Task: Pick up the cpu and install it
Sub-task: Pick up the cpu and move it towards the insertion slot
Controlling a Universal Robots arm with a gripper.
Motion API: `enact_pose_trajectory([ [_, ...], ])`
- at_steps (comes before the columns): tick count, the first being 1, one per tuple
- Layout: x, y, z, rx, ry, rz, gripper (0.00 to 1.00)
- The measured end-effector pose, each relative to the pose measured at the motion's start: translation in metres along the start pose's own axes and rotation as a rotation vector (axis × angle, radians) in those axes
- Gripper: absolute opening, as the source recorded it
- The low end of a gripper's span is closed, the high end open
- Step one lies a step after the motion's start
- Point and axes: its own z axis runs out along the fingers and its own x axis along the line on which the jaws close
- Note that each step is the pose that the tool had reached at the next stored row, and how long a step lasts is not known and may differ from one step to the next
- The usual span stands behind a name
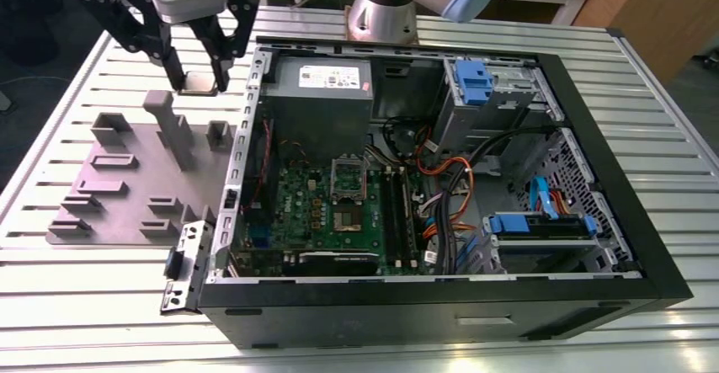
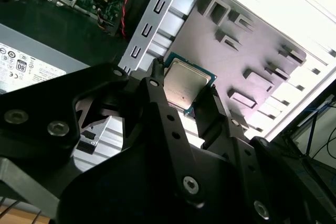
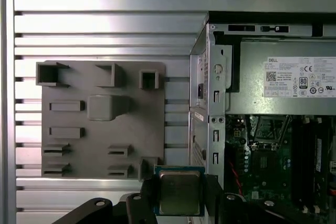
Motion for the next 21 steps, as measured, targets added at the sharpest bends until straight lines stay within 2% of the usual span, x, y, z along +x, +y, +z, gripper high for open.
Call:
enact_pose_trajectory([
  [6, -0.008, -0.0052, 0.0005, 0.0001, 0.0005, 0.003, 0.47],
  [16, -0.0341, -0.0069, 0.0012, 0.0001, 0.0038, 0.004, 0.47],
  [21, -0.0445, -0.0069, 0.0017, 0.0001, 0.0042, 0.005, 0.47],
])
